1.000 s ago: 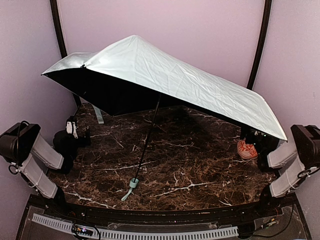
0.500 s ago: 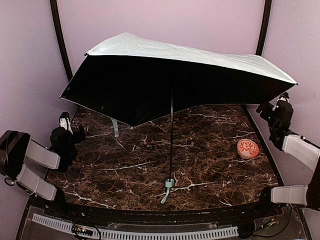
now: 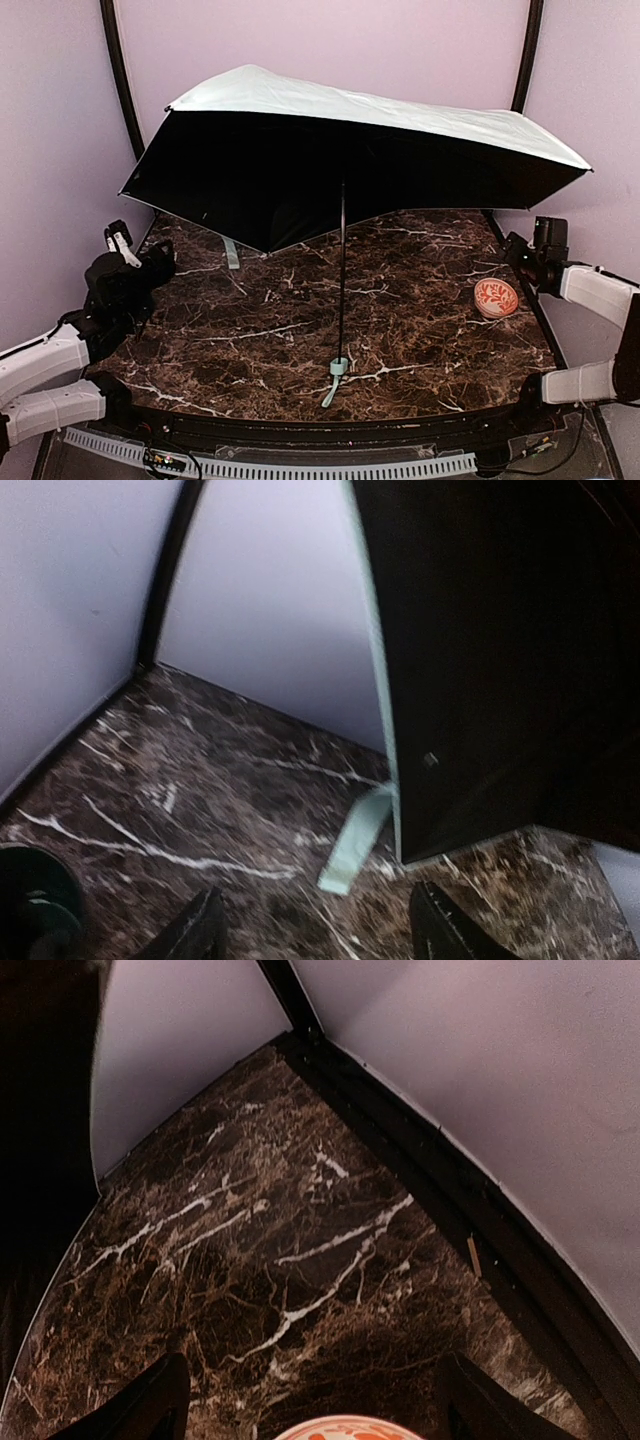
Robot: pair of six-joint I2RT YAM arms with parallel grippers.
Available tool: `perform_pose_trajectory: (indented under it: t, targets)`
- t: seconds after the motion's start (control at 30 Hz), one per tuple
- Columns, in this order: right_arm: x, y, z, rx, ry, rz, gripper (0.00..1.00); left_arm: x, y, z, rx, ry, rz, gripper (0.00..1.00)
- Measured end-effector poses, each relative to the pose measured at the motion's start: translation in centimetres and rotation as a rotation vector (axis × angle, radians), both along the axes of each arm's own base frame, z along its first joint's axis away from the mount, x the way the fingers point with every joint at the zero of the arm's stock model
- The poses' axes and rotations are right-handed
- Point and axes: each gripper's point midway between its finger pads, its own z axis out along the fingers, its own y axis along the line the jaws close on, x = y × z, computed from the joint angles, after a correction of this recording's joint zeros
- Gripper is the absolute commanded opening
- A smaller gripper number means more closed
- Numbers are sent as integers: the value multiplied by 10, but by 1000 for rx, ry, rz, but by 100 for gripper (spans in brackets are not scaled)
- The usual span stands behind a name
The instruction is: Put away the umbrella
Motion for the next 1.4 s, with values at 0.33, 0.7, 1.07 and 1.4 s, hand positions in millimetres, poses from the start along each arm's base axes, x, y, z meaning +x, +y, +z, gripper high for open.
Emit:
perform_pose_trajectory:
  t: [0.33, 0.7, 1.07, 1.4]
  targets:
    - [-22, 43, -14, 55, 103, 123, 80, -33, -164, -45, 329, 198, -471, 81]
    - [-35, 115, 4, 80, 40, 411, 75, -56, -367, -54, 387, 107, -1223, 88]
    - [-50, 195, 47, 132, -125, 717, 71, -46, -420, -103, 142, 220, -1338, 21]
    - [-41, 274, 108, 243, -304, 918, 71, -52, -429, -87, 9, 222, -1384, 0]
